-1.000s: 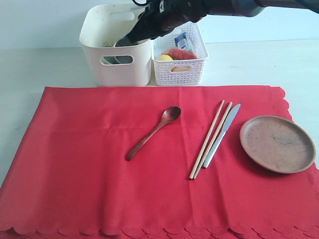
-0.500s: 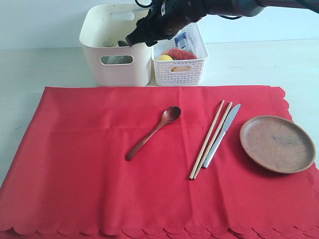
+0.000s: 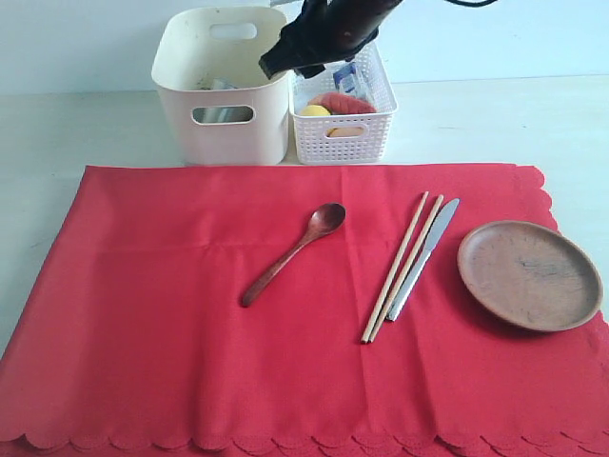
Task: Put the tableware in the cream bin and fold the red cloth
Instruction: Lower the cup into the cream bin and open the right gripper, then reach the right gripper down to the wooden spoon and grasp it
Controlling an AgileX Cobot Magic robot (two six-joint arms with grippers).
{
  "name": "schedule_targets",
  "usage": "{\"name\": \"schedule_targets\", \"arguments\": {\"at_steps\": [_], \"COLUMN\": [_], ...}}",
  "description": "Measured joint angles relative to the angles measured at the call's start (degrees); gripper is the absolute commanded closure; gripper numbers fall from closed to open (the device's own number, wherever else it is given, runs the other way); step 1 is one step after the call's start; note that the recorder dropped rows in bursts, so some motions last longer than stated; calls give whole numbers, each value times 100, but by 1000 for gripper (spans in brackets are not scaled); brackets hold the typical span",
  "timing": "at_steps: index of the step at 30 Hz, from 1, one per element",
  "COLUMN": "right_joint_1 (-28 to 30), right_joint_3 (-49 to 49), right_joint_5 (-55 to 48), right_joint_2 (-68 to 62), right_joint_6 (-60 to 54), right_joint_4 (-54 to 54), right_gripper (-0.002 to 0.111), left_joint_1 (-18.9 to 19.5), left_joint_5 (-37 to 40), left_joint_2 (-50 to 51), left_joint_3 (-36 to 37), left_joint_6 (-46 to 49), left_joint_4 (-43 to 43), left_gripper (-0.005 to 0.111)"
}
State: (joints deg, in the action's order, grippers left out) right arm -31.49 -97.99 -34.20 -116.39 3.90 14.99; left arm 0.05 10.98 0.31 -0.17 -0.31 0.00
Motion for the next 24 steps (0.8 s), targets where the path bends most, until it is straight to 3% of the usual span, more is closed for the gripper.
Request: {"name": "schedule_targets", "arguments": {"at_steps": [13, 16, 24], "right_joint_1": [0, 0, 0], "right_joint_3": [96, 324, 941], "right_joint_5": [-1065, -1088, -1066], "right_joint_2": [824, 974, 1287], "right_joint_6": [-1071, -1451, -2086], "right_joint_4": [-646, -979, -1374], "right_gripper": [59, 67, 101], "left_joint_1": [0, 0, 0], "left_joint_5": [0, 0, 0], "left_joint_2": [0, 0, 0], "left_joint_3": [0, 0, 0], "left_joint_6": [0, 0, 0], "left_joint_4": [0, 0, 0], "left_gripper": [104, 104, 104]}}
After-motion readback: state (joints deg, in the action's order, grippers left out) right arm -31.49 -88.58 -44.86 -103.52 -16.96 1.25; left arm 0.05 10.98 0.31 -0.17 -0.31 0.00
